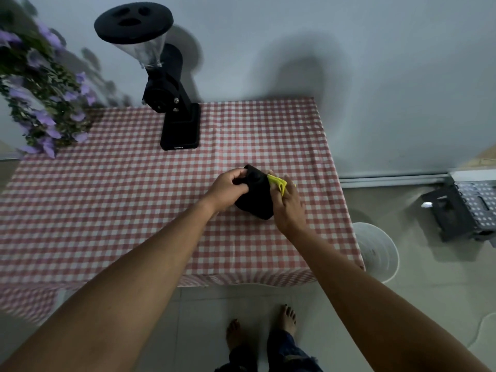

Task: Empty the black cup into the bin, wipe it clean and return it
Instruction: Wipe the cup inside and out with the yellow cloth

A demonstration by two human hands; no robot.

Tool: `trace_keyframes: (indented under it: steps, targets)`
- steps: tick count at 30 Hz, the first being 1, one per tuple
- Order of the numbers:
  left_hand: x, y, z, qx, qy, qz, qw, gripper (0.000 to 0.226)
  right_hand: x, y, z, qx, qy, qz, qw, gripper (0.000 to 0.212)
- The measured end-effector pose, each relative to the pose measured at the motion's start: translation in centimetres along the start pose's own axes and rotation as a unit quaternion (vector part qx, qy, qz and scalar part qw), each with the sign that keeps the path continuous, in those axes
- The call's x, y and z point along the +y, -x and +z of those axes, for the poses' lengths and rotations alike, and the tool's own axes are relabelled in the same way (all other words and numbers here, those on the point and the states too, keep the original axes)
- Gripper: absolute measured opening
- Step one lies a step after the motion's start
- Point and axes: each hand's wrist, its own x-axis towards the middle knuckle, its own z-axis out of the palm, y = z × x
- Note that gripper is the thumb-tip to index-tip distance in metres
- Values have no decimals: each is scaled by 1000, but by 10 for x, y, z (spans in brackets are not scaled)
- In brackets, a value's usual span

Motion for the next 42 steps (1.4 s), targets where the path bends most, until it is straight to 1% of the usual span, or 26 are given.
trace_keyframes:
  steps: [1,3,5,6,9,10,13,15,18,20,21,23,24,25,26,27,28,29,30,31,32,33,35,37,40,42]
  targets:
    - [5,1,-1,-4,9,-11,1000,50,5,-2,2,1,-16,4,1000,42]
    - [13,4,-3,-5,28,-21,999,45,9,-4,7,-19,-14,1,1000,50]
    - [12,6,-3,2,9,-6,1000,40,11,-2,11,-39,14,-16,999,57]
    - [10,7,-2,17,-15,5,1000,42,10,0,11,-39,20,-18,999,58]
    - [6,10,-1,71,-49,2,996,54,10,0,11,-6,-18,-7,1000,51]
    - [7,11,-1,79,-43,-5,996,53,8,0,10,3,-32,3,999,48]
    - [12,12,3,86,17,-30,996,34,6,-4,8,28,-52,32,998,34]
    - [13,12,5,91,47,-32,994,25,2,-7,2,62,-89,58,992,25]
    - [11,11,5,91,69,-9,993,28,-11,-7,-11,117,-138,49,982,23]
    - [10,10,8,98,74,8,992,34,-18,-5,-13,99,-118,1,988,22]
    - [8,10,10,104,75,16,992,34,-20,-3,-10,67,-93,-26,993,25]
    - [7,10,13,112,72,30,991,34,-17,1,-4,-12,3,-82,997,38]
    - [6,10,14,111,68,34,991,34,-14,3,-1,-35,55,-111,992,44]
    - [6,9,14,106,65,37,992,35,-13,3,1,-41,86,-131,987,47]
    - [6,10,13,98,63,37,993,36,-10,1,4,-38,90,-139,986,48]
    - [7,10,11,89,58,40,994,37,-4,-4,8,-30,78,-136,987,50]
    - [7,10,9,84,50,39,994,37,-2,-8,10,-21,48,-109,993,53]
    - [6,10,8,81,42,39,995,38,1,-14,11,-5,-4,-51,999,57]
    - [3,9,7,81,34,41,995,40,1,-18,10,14,-54,17,998,61]
    - [1,10,7,81,27,43,995,43,2,-21,9,27,-83,62,994,65]
    - [0,10,7,84,22,46,995,45,-2,-20,8,24,-85,71,994,65]
    - [-1,9,6,88,19,45,995,46,-7,-18,9,8,-69,47,996,62]
    - [-1,7,4,82,30,39,995,44,-23,-13,14,-32,-9,-55,998,55]
    - [2,8,2,69,52,26,996,43,-32,-16,21,-39,2,-100,994,51]
    - [-2,8,-2,75,68,15,995,40,-30,-31,25,-11,2,-97,995,52]
    - [-5,10,-3,75,74,14,994,40,-21,-40,22,7,-2,-48,999,52]
